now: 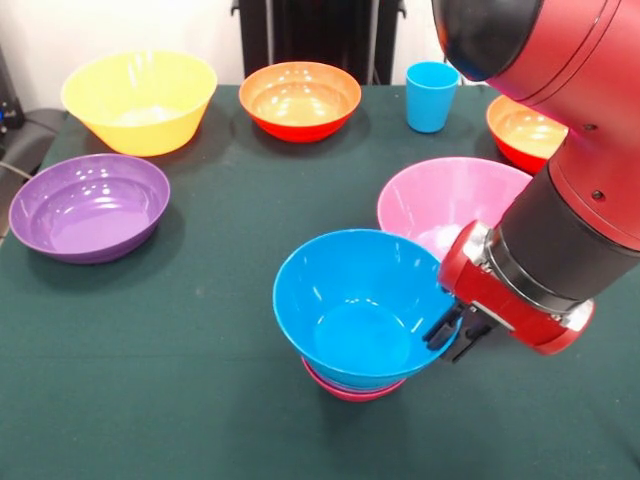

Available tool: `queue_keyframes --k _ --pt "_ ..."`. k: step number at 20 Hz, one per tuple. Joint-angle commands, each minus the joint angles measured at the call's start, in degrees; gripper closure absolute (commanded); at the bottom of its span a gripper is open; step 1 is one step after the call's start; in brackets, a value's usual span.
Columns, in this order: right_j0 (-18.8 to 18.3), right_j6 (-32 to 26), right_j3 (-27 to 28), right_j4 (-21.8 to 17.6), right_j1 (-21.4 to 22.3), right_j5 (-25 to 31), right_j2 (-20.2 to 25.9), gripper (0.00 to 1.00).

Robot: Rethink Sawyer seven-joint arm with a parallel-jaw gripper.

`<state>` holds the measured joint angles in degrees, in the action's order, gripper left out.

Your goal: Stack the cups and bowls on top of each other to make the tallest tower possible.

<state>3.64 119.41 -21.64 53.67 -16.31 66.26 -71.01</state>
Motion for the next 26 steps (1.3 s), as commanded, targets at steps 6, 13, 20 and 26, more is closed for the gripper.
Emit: queue_keyframes --k 6,13,20,26 --pt "1.6 6.8 -4.3 -4.0 2.0 -4.2 7.5 1.00" --pt "1.8 5.2 -5.7 -4.8 2.4 -4.5 9.0 1.00" --pt "1.8 3.6 -7.0 -5.9 3.0 -4.5 10.0 1.00" --pt "2.5 2.1 -9.4 -7.9 4.0 -5.6 11.8 1.00"
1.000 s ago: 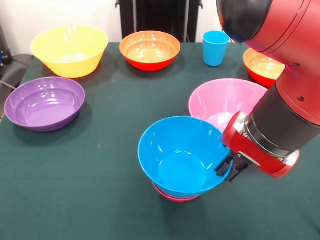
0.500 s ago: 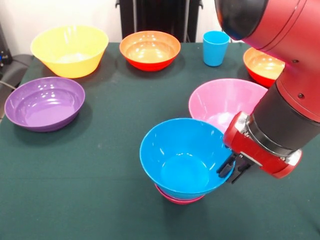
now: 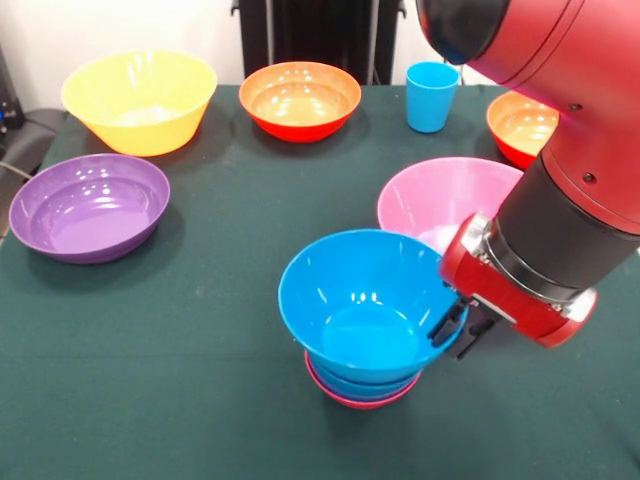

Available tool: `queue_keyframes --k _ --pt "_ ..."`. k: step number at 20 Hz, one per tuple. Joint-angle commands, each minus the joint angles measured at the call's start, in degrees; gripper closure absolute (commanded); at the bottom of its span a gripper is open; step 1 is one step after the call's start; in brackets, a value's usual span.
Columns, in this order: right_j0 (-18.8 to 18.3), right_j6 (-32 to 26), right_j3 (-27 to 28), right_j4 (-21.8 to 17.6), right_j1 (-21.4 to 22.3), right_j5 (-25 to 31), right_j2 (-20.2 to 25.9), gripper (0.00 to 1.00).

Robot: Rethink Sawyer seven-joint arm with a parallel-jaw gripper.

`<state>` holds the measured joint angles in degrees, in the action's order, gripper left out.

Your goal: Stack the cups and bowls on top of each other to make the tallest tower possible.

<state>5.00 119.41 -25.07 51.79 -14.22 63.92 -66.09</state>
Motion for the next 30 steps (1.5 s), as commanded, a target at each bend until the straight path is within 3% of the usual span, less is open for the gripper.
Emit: queue_keyframes --k 1,18,30 --pt "1.2 2.0 -6.1 -6.3 2.0 -3.2 7.1 1.00" --pt "0.1 2.2 -5.4 -10.5 2.2 -6.4 9.6 1.00" --pt "-1.2 5.8 -0.8 -8.3 0.3 -3.8 8.7 1.00"
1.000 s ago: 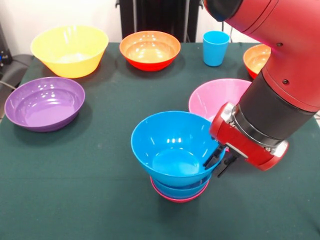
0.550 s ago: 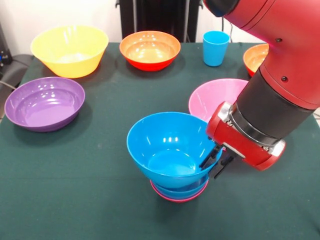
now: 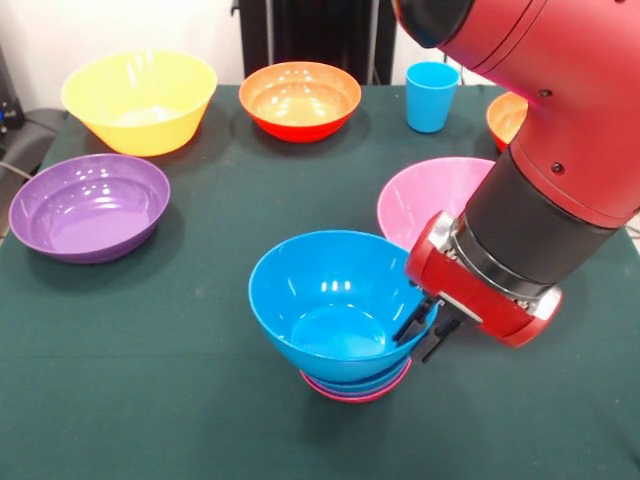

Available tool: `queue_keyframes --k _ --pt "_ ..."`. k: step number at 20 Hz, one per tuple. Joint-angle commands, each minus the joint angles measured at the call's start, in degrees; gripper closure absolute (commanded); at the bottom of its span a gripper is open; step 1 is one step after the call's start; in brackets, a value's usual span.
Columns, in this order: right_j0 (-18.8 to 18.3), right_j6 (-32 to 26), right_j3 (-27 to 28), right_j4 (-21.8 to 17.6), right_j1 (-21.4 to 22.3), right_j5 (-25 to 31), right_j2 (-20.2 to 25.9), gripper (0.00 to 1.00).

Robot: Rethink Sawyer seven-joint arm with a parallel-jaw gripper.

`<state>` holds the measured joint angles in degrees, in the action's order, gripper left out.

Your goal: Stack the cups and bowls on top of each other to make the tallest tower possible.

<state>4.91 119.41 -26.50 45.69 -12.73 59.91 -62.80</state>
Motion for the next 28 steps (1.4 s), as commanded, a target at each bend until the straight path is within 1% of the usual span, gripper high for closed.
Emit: queue_keyframes --k 1,6,11,16,17,21,25,28 --pt "-1.3 6.0 1.2 -1.9 -1.4 0.5 5.1 1.00" --pt "-2.3 7.2 3.6 -1.0 -2.3 1.7 3.7 1.00" --pt "-3.6 7.6 6.7 0.5 -2.9 5.2 2.7 1.00" --pt "-4.0 8.1 8.5 1.8 -3.4 7.0 2.3 1.00" --pt "-4.8 8.7 10.5 2.9 -4.0 7.8 1.1 1.00" --pt "-5.8 9.7 13.3 5.8 -4.9 9.6 -1.1 1.00" --pt "-5.6 10.1 13.8 7.7 -5.1 11.1 -1.8 1.00" --pt "-4.8 10.0 12.7 7.8 -4.8 11.8 -1.6 1.00"
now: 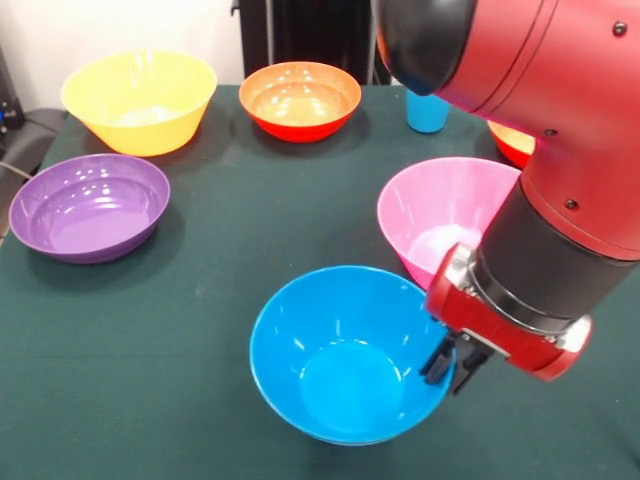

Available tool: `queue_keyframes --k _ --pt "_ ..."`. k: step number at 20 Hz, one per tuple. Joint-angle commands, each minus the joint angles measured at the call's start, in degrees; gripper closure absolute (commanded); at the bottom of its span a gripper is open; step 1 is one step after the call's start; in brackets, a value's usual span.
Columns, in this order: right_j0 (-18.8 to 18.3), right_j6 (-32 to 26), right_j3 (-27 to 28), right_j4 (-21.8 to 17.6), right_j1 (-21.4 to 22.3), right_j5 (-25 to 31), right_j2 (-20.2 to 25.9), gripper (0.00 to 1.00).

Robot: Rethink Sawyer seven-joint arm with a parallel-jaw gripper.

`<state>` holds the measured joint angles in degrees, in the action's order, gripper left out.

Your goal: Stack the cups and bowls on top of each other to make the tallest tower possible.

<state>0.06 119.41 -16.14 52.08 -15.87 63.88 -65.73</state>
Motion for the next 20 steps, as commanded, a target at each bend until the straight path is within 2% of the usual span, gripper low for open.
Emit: queue_keyframes --k 1,6,10,13,16,18,19,20 --pt "-0.2 10.0 2.7 1.8 -1.8 8.3 0.8 1.00" --pt "0.7 8.8 0.7 1.1 -1.3 7.9 1.4 1.00" --pt "2.9 7.9 -3.0 -1.1 0.1 6.6 3.7 1.00" --pt "5.7 6.7 -8.0 -3.3 2.0 5.1 6.4 1.00" --pt "6.7 5.8 -10.2 -4.0 2.6 4.1 7.3 1.00" --pt "6.6 5.1 -10.9 -4.3 2.8 3.4 7.6 1.00" --pt "5.1 5.4 -8.1 -3.5 1.6 3.9 6.2 1.00" --pt "5.0 5.3 -8.1 -3.5 1.6 3.7 6.2 1.00"
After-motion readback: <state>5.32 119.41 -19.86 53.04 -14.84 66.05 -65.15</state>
